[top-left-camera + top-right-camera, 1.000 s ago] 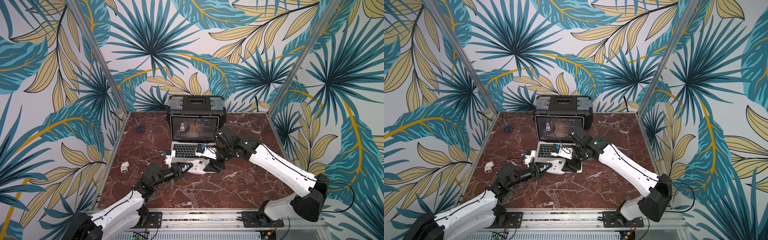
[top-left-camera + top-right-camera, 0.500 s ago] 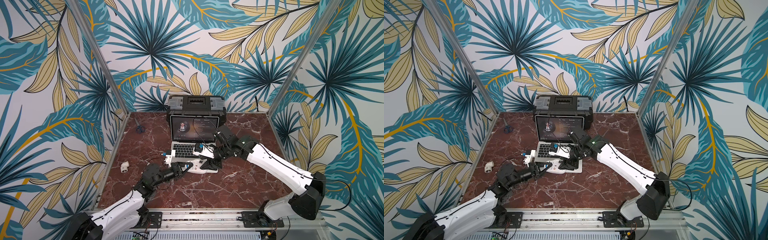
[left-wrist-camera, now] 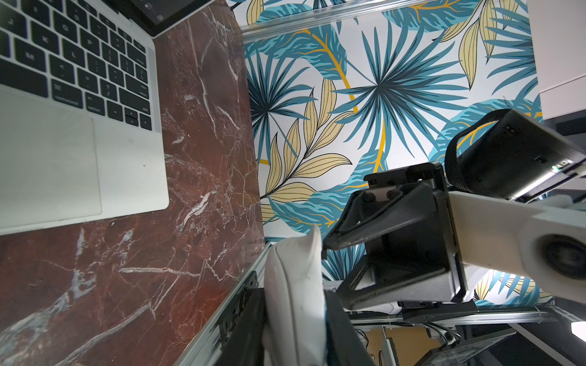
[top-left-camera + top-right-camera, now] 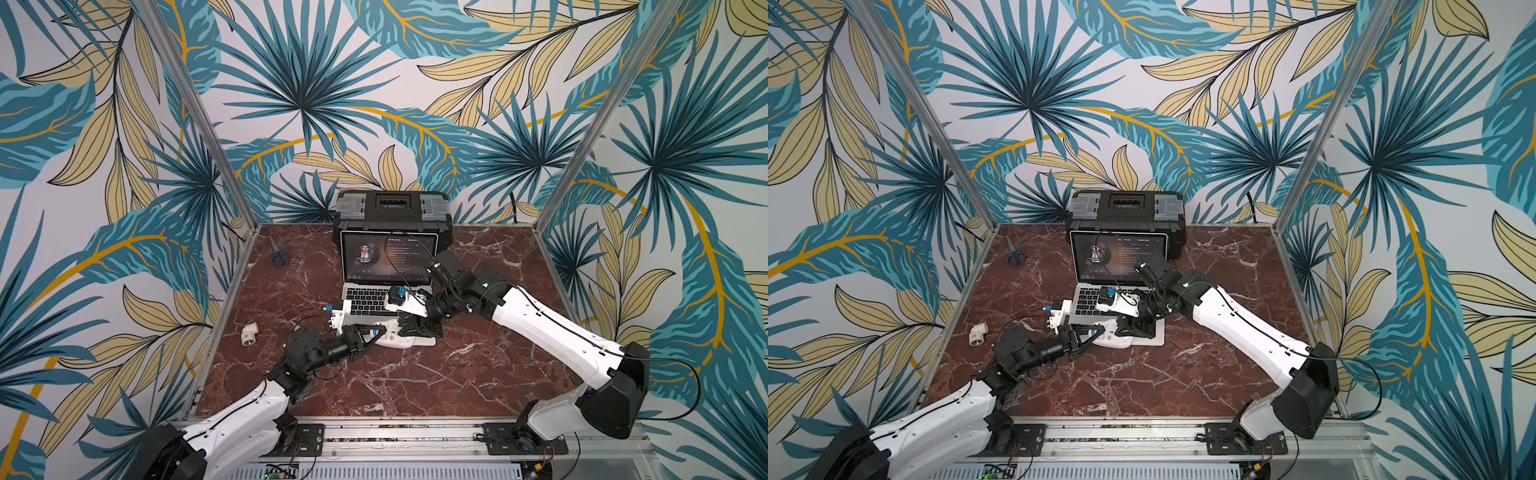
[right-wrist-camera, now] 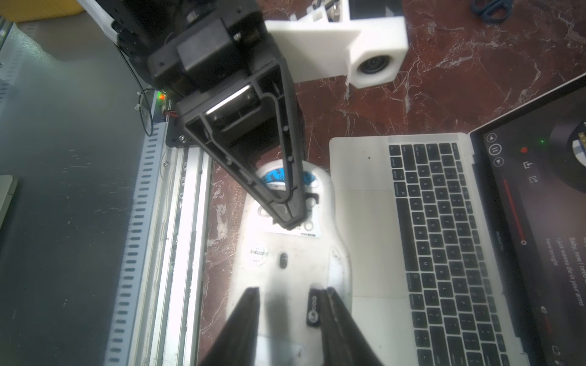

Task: Remove the wireless mouse receiver from the laptop
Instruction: Insert the USB plug into the mouse.

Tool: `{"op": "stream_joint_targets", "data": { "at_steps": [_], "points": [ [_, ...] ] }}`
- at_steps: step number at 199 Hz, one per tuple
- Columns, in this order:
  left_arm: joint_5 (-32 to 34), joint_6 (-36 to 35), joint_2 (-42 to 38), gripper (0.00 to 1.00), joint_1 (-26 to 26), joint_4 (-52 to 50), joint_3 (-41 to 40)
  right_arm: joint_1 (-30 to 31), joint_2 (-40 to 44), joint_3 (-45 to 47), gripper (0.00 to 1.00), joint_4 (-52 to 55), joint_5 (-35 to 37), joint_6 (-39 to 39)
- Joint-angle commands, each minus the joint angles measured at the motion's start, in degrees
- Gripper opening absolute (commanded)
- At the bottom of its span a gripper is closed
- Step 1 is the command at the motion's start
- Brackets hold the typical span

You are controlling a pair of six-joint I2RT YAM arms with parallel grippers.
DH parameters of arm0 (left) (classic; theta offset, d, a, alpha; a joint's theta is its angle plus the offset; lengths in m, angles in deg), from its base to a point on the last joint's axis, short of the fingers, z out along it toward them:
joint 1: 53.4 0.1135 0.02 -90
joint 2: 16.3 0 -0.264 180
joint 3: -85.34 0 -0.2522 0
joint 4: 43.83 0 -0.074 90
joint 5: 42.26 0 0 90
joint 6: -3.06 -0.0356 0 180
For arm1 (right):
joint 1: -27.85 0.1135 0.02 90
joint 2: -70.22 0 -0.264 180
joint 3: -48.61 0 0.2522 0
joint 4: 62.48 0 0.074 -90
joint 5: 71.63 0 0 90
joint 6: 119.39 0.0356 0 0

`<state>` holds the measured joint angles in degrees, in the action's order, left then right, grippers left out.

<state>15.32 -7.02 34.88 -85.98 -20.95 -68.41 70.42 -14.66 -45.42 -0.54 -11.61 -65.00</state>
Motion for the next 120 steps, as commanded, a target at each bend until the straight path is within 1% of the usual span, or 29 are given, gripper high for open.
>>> {"op": "stream_joint_targets", "data": {
  "at_steps": [1, 11, 18, 37, 46, 65, 87, 98, 107, 120],
  "points": [
    [0.44, -0.55, 0.08, 0.0, 0.13, 2.73, 1.83, 0.19, 0.15, 1.29, 0.38, 0.42, -1.45, -0.07],
    [0.45, -0.55, 0.07, 0.0, 0.1, 2.82, 1.9, 0.15, 0.02, 1.29, 0.5, 0.3, -0.71, 0.15],
    [0.49, -0.55, 0.1, 0.0, 0.13, 2.91, 1.97, 0.12, -0.1, 1.22, 0.55, 0.25, -0.36, 0.43],
    [0.34, -0.62, 0.14, 0.0, 0.07, 2.81, 2.19, 0.12, -0.74, 0.29, 0.58, 0.08, 1.43, 1.88],
    [0.2, -0.7, 0.12, 0.0, 0.14, 2.99, 2.19, 0.08, -1.05, -0.44, 0.63, -0.25, 2.09, 3.25],
    [0.06, -0.74, 0.19, 0.0, 0.14, 3.0, 2.19, 0.1, -0.53, -0.86, 0.7, -2.56, 2.13, 5.58],
    [0.04, -0.8, 0.3, 0.0, 0.13, 3.15, 2.19, -0.47, 1.27, -0.58, 0.72, -4.65, 1.0, 7.02],
    [0.07, -0.73, 0.34, 0.0, 0.13, 3.43, 2.36, -1.92, 2.77, -0.09, 0.73, -6.78, 0.16, 10.05],
    [-0.15, -0.72, 0.58, 0.0, 0.13, 3.58, 2.45, -4.09, 4.14, 0.52, 0.74, -8.63, -2.91, 12.51],
    [-0.14, -0.64, 0.7, 0.0, 0.07, 3.81, 2.54, -7.56, 6.85, 2.92, 0.77, -15.04, -4.99, 19.7]
  ]
}}
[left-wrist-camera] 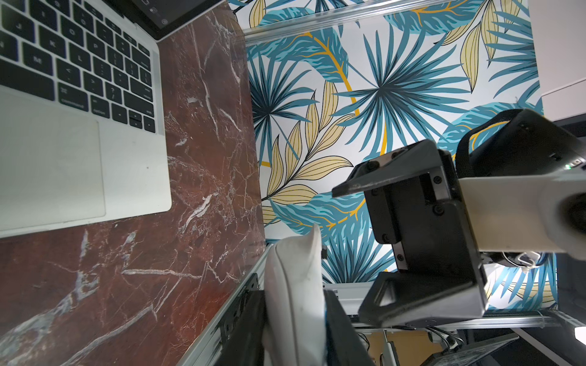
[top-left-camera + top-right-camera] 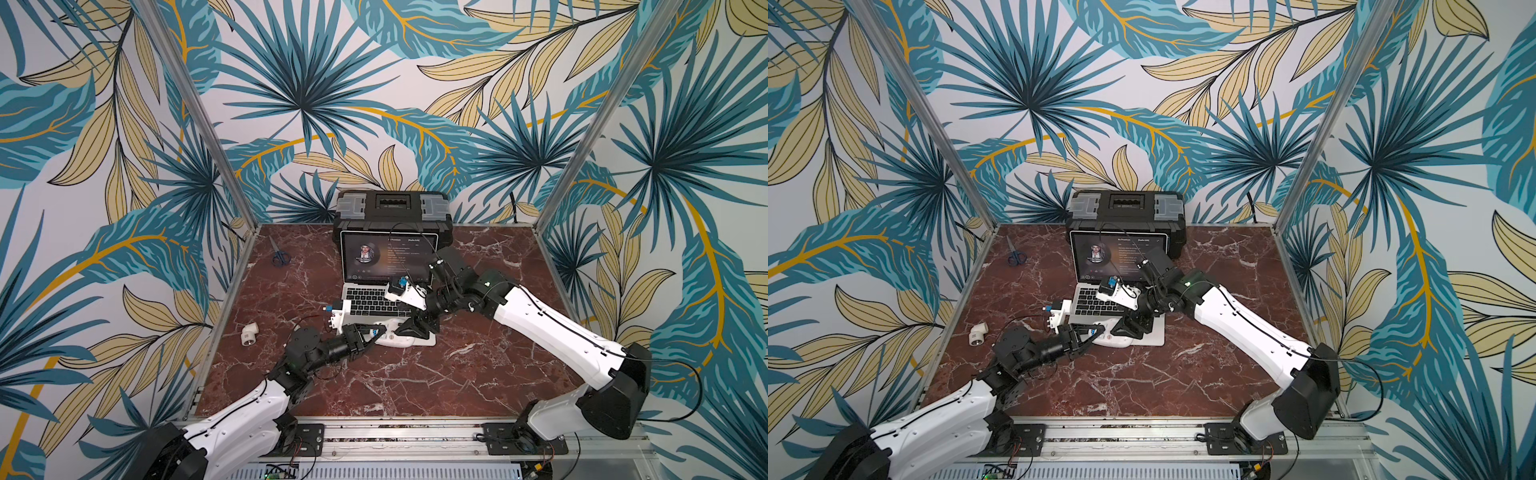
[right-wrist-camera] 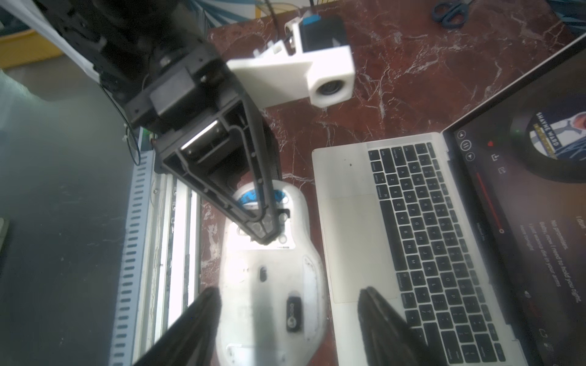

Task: Remove the wireless mouse receiver from the laptop
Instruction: Insert the USB plug into the mouse, then place the mouse at the center of the board.

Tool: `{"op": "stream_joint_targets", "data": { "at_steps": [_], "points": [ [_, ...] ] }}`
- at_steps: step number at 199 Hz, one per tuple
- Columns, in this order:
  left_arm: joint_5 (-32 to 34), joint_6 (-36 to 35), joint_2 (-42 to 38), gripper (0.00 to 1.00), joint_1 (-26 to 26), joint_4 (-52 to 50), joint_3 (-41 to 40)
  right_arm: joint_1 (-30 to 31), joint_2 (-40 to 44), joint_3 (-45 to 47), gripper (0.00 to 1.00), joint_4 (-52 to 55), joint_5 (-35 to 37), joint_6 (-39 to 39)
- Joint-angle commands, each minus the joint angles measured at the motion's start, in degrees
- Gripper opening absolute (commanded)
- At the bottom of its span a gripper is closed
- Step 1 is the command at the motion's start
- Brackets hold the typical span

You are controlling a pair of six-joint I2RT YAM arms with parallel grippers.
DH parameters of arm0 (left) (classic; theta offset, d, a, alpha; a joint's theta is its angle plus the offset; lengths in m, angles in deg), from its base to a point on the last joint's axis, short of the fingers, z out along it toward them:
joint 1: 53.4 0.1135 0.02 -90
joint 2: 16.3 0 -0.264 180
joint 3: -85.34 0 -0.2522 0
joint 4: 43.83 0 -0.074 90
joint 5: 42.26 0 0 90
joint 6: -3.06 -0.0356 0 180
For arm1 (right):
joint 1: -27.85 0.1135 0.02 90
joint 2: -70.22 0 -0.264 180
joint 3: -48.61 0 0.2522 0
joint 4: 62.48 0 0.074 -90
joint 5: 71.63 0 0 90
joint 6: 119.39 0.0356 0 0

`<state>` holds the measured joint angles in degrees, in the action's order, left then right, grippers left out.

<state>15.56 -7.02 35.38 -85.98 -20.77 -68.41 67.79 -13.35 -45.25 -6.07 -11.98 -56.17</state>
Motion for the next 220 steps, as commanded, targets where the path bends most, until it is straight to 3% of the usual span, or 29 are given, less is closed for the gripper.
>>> {"op": "stream_joint_targets", "data": {
  "at_steps": [1, 35, 49, 74, 100, 154, 220],
  "points": [
    [-0.36, -0.69, 0.25, 0.0, 0.06, 3.62, 2.54, -5.22, 5.79, 2.97, 0.77, -10.0, -4.85, 11.27],
    [-0.49, -0.4, 1.96, 0.0, 0.14, 6.25, 3.15, -12.8, 7.28, 7.4, 0.81, -20.68, -12.02, 31.77],
    [-0.37, -0.53, 2.83, 0.0, 0.1, 7.05, 3.95, -15.2, 6.25, 9.35, 0.81, -25.55, -15.63, 43.9],
    [-0.91, -1.86, 4.64, 0.0, 0.15, 7.63, 6.44, -17.28, 6.01, 22.22, 0.83, -56.01, -22.22, 71.05],
    [-1.1, -3.19, 6.95, 0.0, 0.09, 8.18, 8.81, -16.93, 4.1, 31.52, 0.86, -76.39, -23.15, 87.09],
    [-1.07, -5.12, 12.63, 0.0, 0.14, 10.59, 11.53, -14.06, 1.67, 39.76, 0.92, -100.28, -19.78, 102.11],
    [-0.32, -6.79, 17.15, 0.0, 0.97, 11.95, 13.24, -11.79, 1.12, 45.62, 0.83, -101.04, -18.57, 104.13]
  ]
}}
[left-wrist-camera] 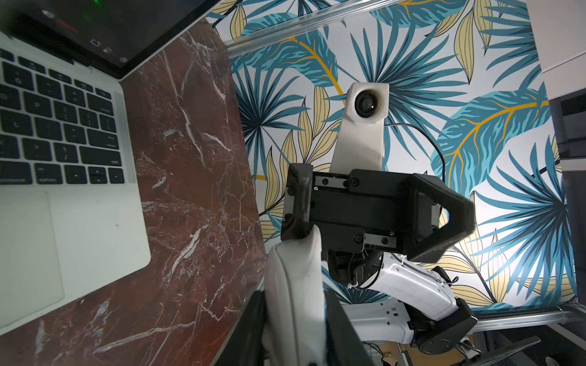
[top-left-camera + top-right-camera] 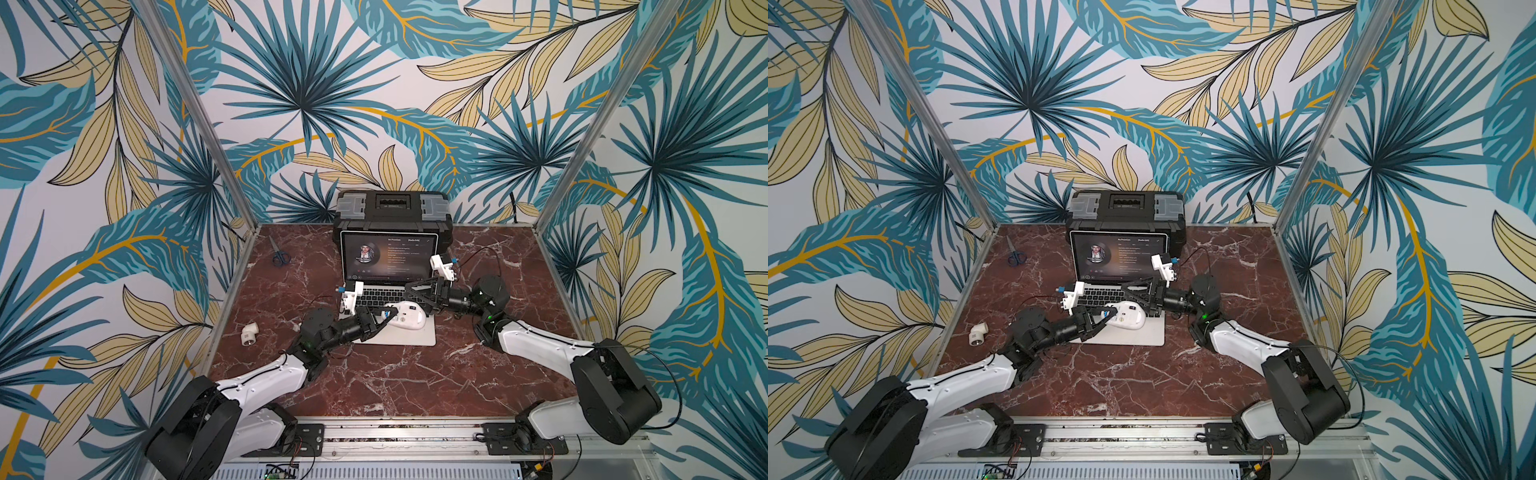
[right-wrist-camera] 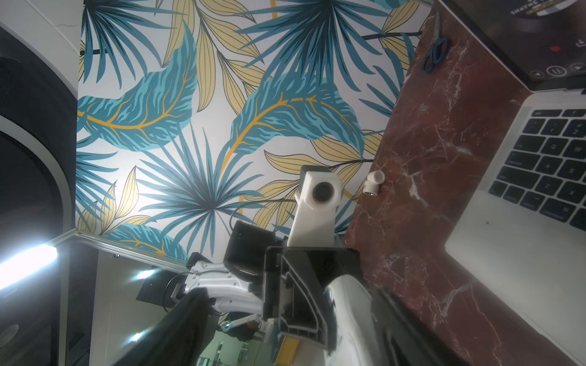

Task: Remove the wireless mouse receiver from the laptop
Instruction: Place the mouse at the center of the board.

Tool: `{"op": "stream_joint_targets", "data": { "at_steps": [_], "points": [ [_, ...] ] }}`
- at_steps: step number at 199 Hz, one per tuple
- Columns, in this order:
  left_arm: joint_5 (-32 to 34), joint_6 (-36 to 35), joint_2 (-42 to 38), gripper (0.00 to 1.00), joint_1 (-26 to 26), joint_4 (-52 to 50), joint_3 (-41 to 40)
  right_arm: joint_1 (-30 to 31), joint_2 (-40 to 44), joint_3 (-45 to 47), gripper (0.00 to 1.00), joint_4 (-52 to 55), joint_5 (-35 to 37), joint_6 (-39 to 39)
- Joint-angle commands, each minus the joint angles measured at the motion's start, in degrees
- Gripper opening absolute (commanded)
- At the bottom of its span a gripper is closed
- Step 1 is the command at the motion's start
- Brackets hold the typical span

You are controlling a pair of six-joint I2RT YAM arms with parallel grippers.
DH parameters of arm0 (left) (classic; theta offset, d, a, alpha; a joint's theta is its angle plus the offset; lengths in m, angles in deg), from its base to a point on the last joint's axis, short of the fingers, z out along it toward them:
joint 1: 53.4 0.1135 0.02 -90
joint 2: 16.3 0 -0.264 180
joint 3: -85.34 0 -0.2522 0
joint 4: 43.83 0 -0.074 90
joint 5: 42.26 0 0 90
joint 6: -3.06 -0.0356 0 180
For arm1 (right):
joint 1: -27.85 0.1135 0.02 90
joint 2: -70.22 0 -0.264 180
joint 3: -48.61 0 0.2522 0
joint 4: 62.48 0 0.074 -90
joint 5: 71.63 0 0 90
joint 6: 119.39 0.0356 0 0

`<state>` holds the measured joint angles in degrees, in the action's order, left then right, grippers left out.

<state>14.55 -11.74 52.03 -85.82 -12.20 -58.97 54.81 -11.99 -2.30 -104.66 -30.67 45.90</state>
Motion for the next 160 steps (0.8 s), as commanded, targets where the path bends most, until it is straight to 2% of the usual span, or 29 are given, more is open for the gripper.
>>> {"op": "stream_joint_targets", "data": {
  "at_steps": [1, 19, 46, 77, 111, 160],
  "points": [
    [0.63, -2.07, 0.53, 0.0, 0.8, 3.39, 3.85, 1.18, -0.19, 2.77, 0.83, -2.43, 0.1, 2.06],
    [0.13, -2.24, 1.6, 0.0, 1.28, 4.16, 4.26, 1.53, 0.33, 4.13, 0.8, -2.38, 0.95, 2.0],
    [-0.1, -1.55, 2.31, 0.0, 1.74, 6.91, 4.46, 1.82, 0.89, 5.3, 0.79, -1.12, 2.23, 1.23],
    [-0.47, -1.28, 2.24, 0.0, 1.71, 7.68, 4.86, 1.87, 1.22, 6.41, 0.88, 0.6, 4.11, 0.4],
    [-0.4, -1.2, 2.1, 0.0, 1.68, 7.59, 4.35, 1.92, 3.1, 6.89, 0.88, 4.59, 6.26, -1.83],
    [-0.4, -1.52, 3.32, 0.0, 1.77, 7.71, 4.43, 2.2, 4.18, 8.14, 0.76, 1.59, 7.65, 0.62]
  ]
}}
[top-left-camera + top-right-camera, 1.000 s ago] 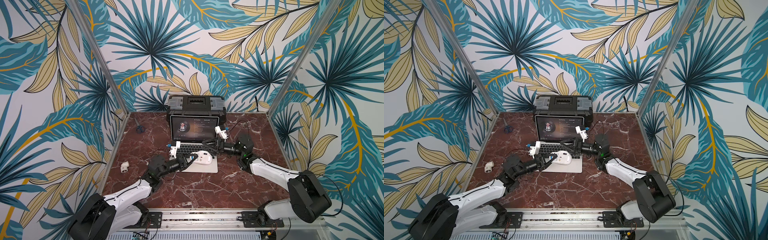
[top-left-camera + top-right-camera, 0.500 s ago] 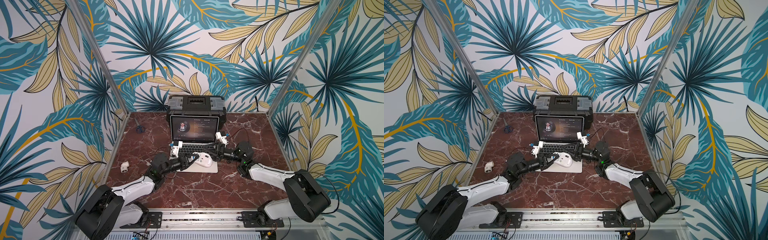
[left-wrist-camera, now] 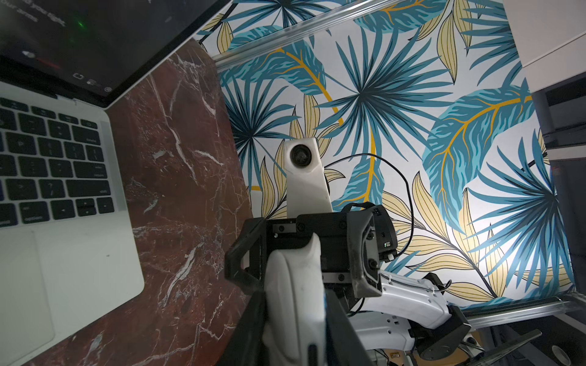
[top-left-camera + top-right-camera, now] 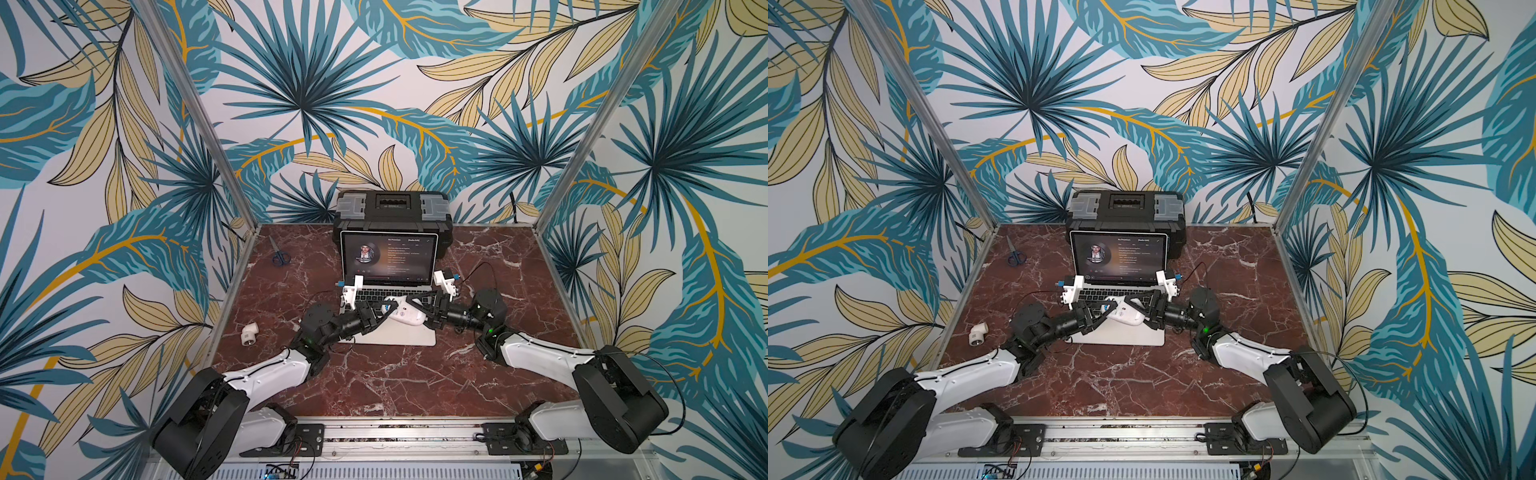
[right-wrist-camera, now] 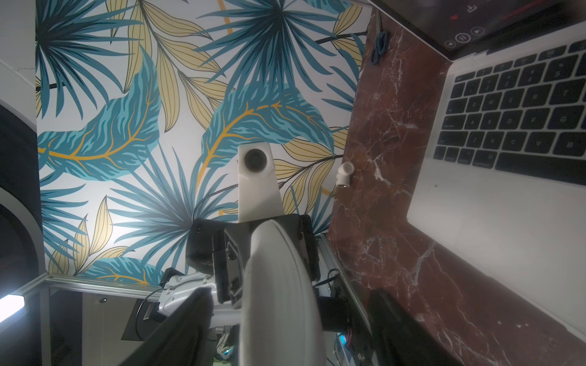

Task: Remove the wireless mouse receiver from the laptop
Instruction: Place the mouse at the center of the board.

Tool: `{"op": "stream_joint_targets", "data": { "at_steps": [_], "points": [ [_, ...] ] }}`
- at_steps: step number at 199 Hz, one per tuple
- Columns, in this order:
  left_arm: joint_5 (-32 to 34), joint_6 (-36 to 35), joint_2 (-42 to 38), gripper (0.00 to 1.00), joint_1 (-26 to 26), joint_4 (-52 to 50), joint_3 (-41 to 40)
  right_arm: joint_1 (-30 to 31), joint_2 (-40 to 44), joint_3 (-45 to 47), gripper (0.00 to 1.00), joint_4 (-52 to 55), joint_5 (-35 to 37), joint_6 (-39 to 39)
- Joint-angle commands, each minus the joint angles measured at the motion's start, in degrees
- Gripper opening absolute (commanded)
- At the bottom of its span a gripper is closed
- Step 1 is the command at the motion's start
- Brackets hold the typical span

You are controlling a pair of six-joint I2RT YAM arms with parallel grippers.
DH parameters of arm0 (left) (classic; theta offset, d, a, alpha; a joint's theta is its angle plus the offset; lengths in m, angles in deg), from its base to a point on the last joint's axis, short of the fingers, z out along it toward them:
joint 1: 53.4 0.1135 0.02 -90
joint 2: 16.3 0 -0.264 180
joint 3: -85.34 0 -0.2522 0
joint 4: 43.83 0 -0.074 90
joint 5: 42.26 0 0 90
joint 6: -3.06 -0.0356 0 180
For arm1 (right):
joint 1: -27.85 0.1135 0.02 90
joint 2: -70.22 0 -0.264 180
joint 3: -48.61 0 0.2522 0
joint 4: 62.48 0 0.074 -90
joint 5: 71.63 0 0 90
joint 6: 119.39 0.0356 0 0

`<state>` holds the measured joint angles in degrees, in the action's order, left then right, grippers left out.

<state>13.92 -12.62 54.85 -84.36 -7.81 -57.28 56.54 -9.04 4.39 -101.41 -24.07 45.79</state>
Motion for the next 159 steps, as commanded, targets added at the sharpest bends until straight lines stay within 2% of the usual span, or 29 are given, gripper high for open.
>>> {"op": "stream_joint_targets", "data": {
  "at_steps": [1, 54, 84, 102, 127, 159],
  "points": [
    [0.2, -0.61, 0.58, 0.0, 0.3, 3.36, 2.75, 0.53, 1.22, 1.45, 0.75, -1.69, 1.04, 0.74],
    [0.98, 0.82, 3.34, 0.0, 0.35, 6.75, 1.53, 1.37, 0.21, 2.16, 0.6, -4.33, 1.0, 1.63],
    [0.98, 1.35, 3.52, 0.0, 0.36, 7.95, 1.1, 1.44, -0.75, 2.16, 0.59, -7.55, 3.29, 2.97],
    [1.1, 0.89, 2.96, 0.0, 0.3, 7.09, 0.92, 1.46, -0.87, 2.81, 0.66, -9.92, 6.42, 4.21],
    [1.21, 0.57, 2.5, 0.0, 0.31, 6.74, 0.64, 1.5, -0.89, 3.29, 0.67, -11.3, 9.63, 5.14],
    [1.3, 0.6, 2.5, 0.0, 0.36, 6.9, 0.55, 1.56, -1.93, 2.68, 0.51, -12.43, 9.05, 5.12]
  ]
}}
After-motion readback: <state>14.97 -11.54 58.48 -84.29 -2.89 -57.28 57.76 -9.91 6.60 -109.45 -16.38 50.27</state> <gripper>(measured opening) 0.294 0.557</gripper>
